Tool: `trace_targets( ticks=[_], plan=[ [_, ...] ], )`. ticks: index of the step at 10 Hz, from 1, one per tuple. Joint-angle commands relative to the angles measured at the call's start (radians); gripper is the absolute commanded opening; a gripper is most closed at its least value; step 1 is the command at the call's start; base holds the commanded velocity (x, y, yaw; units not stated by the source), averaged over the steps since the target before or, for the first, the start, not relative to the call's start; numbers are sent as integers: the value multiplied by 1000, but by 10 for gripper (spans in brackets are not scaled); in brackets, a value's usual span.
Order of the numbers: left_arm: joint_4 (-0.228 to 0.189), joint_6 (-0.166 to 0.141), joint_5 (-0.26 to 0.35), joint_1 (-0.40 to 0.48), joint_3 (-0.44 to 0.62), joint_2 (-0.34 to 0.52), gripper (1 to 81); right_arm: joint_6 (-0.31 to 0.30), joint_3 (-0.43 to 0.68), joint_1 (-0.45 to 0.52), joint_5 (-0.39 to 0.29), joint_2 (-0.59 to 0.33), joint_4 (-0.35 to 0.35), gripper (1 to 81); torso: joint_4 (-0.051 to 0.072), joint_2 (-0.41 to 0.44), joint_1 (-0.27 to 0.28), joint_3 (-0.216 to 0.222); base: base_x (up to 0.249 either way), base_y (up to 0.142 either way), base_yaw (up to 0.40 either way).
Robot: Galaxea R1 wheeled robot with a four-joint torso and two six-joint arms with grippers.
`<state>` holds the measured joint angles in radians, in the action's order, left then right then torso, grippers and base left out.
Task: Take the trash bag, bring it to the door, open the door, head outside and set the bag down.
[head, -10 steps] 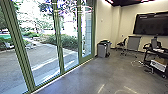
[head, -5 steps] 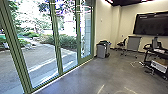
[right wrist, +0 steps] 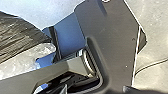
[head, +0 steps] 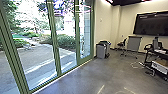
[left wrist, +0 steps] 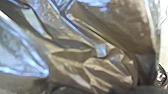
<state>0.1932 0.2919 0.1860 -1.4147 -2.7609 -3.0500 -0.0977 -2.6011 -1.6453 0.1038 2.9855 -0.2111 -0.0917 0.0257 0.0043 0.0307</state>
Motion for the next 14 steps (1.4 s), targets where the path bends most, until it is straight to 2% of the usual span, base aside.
trace_targets(
  ticks=[1,5,14],
  plan=[
    [-1,9,58,75,3,0,10,3,4,51,-61,2,7,811,0,0,0,0,122,-62,0],
    [-1,9,58,78,3,-1,10,3,4,49,-59,2,7,811,0,0,0,0,123,-62,0],
    [0,9,58,78,3,0,10,3,3,44,-59,2,6,811,0,0,0,0,126,0,0]
  ],
)
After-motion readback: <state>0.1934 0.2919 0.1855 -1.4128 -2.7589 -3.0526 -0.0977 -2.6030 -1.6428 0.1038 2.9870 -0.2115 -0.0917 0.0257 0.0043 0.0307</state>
